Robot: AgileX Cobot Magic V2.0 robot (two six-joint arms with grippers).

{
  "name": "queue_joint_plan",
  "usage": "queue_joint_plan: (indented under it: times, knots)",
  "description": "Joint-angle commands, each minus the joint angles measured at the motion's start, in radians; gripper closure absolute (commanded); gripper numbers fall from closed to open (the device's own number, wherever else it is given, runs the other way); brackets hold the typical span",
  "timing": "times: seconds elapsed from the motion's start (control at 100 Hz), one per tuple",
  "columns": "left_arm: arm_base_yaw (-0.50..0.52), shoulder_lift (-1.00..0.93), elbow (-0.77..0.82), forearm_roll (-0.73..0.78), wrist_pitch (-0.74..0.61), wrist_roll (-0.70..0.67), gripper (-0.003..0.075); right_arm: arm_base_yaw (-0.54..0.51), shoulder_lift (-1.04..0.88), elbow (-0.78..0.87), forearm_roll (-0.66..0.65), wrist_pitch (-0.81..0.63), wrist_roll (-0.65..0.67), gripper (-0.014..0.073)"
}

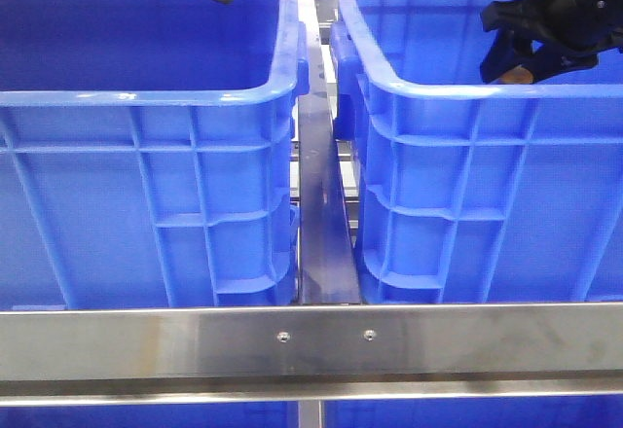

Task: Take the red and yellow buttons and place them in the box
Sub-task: 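Carry the yellow button into the empty bin with the right gripper, release, then move the left gripper back down into the button bin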

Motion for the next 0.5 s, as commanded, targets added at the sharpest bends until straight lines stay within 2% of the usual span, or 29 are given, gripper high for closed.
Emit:
queue_joint_plan:
  times: [0.0, 0.32, 0.49]
  knots:
    - [0.001, -0.041, -0.030, -0.072, 0.052, -0.011, 0.0062, 0.003, -0.057, -0.038, 0.027, -0.039, -0.013, 0.0009]
    - [0.001, -0.041, -0.030, -0.072, 0.052, -0.011, 0.0062, 0.001, -0.094, -0.032, 0.028, -0.020, -0.013, -0.0003]
    - [0.001, -0.041, -0.030, -0.072, 0.052, -0.011, 0.0062, 0.001, -0.183, 0.053, 0.040, -0.032, -0.013, 0.0000]
